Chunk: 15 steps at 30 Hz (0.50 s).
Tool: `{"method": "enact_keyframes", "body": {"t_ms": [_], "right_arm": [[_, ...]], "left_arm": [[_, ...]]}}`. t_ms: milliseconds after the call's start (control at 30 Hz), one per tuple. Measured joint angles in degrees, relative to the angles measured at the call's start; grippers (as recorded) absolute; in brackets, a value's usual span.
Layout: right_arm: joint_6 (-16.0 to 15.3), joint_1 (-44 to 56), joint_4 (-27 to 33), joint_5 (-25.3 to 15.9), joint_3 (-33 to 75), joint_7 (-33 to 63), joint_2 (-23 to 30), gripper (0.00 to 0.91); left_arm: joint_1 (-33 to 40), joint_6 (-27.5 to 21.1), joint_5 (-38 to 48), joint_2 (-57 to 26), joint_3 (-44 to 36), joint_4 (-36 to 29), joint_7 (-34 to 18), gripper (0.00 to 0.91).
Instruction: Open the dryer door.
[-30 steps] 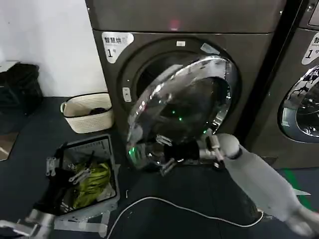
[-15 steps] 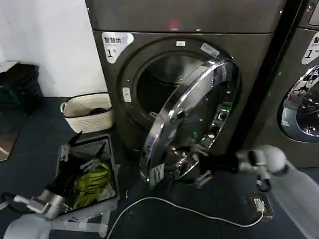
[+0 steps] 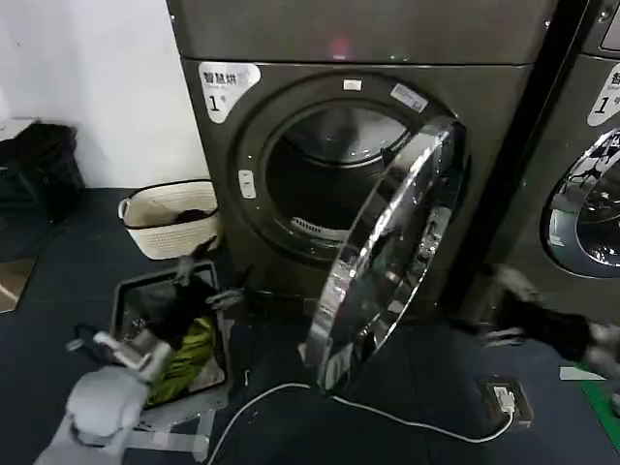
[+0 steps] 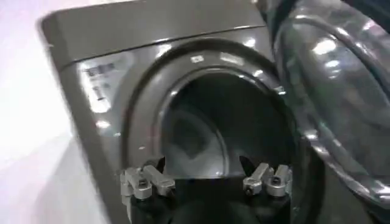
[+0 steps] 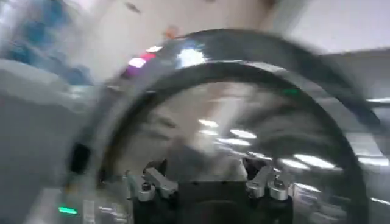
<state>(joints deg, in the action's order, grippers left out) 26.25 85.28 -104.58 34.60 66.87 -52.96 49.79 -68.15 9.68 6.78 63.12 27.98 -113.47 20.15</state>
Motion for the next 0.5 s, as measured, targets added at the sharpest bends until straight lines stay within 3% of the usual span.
{"method": "enact_keyframes", "body": {"t_ms": [167,333,500], "right_arm": [[0.5,7.3,0.7,-10.4,15.2,16.2,7.8,0.907],[-3.6,9.2,0.9,-19.5,28.3,33.2,15.6,0.907],[-7.0,10.8,2.5,-21.4,38.2,48.7,22.6,0.907]], "left_arm": [[3.6,0.8,-1.2,0.1,-8.1,1.5,0.6,0.907],[7.3,0.7,-1.1,1.0,-15.4,3.2,0.6,0.907],[11.4,0.7,-0.7,2.1,-22.0,5.4,0.5,0.907]]}}
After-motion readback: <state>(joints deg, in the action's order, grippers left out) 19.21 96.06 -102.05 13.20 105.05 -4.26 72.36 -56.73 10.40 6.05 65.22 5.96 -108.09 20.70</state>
